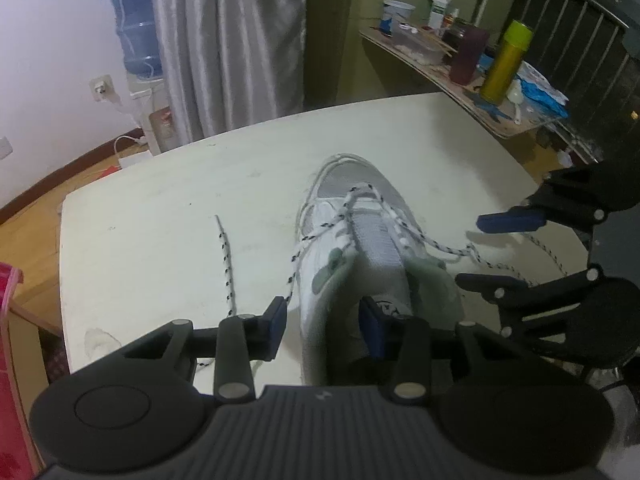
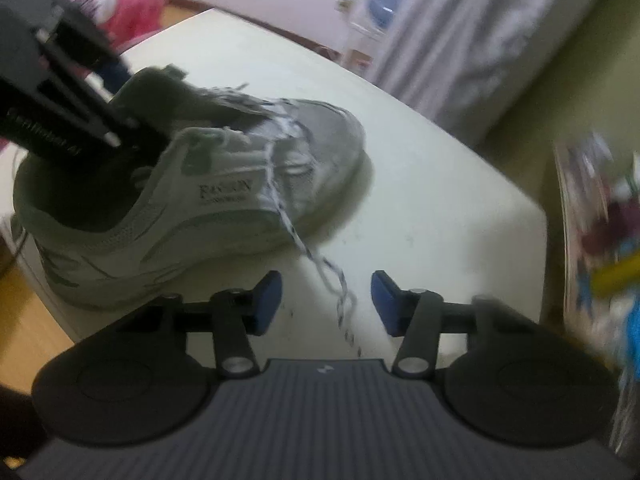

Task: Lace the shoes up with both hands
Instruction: 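Grip the lace near the eyelets with the right tool while the left tool holds the sneaker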

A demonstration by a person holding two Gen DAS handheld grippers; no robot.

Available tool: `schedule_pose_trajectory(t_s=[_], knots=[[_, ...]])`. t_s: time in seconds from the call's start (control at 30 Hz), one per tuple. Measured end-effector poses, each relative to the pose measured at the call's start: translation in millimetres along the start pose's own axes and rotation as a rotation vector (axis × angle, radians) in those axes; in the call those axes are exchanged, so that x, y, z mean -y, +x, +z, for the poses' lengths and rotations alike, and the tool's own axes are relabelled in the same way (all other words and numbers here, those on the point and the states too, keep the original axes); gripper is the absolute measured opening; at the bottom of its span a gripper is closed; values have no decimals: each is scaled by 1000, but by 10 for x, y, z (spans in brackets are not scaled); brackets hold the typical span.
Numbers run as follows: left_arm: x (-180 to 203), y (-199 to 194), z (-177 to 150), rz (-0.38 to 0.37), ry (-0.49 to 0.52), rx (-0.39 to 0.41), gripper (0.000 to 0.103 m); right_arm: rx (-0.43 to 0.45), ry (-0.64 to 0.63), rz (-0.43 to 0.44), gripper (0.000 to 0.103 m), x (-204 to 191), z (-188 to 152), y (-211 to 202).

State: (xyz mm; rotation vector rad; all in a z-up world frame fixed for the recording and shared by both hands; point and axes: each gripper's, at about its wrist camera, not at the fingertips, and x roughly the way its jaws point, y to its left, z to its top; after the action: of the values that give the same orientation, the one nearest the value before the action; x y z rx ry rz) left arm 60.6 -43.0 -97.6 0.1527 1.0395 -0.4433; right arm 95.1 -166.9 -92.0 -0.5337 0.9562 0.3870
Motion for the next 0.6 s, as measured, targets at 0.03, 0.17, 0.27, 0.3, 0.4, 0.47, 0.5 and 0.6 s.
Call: schedule_pose_trajectory(t_s=[0.03,0.17,0.27,0.3,0.4,0.47,0.5,0.6], knots=[[-6,5,-7,-3,-14,-1,40,7,-23,12,43,-5,30,16],[-31,22,-18,-15,-67,-9,38,32,-111,65,39,-21,147,81],[-65,37,-9,-15,-102,-16,38,28,-111,126,3,18,182,140],[-75,45,-8,-14,-110,-16,38,26,-108,135,1,36,183,141],[-101,77,7,-3,-134,-18,36,27,-101,162,1,71,179,97],[-123,109,15,7,-148,-26,34,31,-91,165,1,65,159,49],[-137,125,18,14,-154,-32,33,26,-90,172,1,43,146,25],[-194,176,19,33,-178,-52,29,18,-99,177,1,-3,100,-19]])
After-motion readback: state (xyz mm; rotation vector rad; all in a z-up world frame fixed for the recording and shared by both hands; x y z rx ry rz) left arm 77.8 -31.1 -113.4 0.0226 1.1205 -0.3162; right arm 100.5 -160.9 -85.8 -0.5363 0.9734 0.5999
